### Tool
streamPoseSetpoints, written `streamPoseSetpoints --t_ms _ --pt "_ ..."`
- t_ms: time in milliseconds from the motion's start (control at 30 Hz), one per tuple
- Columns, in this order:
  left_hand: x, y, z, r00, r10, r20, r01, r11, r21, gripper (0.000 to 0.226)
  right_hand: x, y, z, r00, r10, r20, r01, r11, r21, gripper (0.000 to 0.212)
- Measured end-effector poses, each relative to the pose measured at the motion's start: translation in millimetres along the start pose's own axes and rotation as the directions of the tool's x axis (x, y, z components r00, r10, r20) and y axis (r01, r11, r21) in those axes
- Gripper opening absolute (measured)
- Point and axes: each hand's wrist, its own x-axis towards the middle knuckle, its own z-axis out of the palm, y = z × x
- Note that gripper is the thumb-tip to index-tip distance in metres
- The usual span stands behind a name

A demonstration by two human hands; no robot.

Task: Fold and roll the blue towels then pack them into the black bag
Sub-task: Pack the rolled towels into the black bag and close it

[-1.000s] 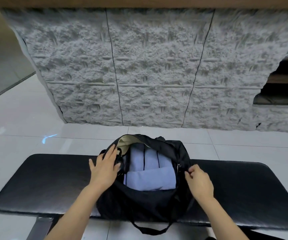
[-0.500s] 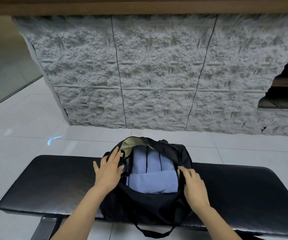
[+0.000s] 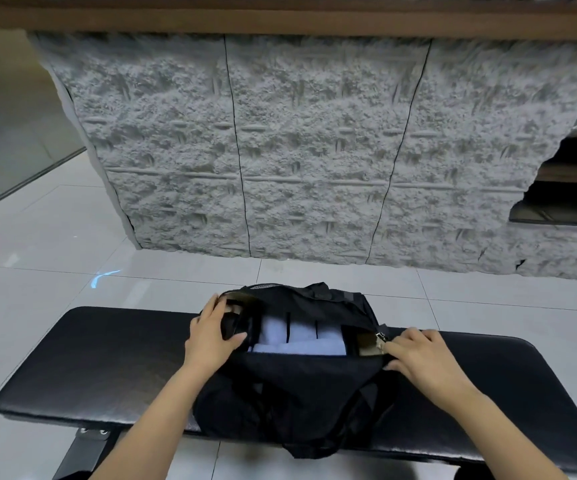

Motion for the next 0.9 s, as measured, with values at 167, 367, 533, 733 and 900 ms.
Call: streamPoseSetpoints --t_ms 167,367,533,733,900 --pt "8 -4 -1 0.998 0.065 0.016 -0.065 0.998 0.001 0.102 10 11 -20 0.993 0.109 0.056 -0.108 0.994 -0.013 0.019" --pt "-9 29 5 0.987 0.140 0.077 -0.145 0.987 0.064 0.097 -13 16 -37 0.949 0.261 0.178 -0.264 0.964 -0.006 0.015" --pt "-6 19 -5 0.993 0.117 0.015 -0.117 0.993 0.030 0.079 -14 24 -34 0.897 0.226 0.379 -0.330 0.914 0.235 0.027" --pt "-13 29 -2 0.983 -0.034 -0.180 -0.019 0.959 -0.283 0.035 10 5 -35 0.795 0.459 0.396 -0.606 0.620 0.499 0.057" --pt "-22 31 -11 0.938 -0.279 -0.205 0.214 0.933 -0.289 0.041 32 -6 -31 0.643 0.581 0.499 -0.719 0.683 0.130 0.049"
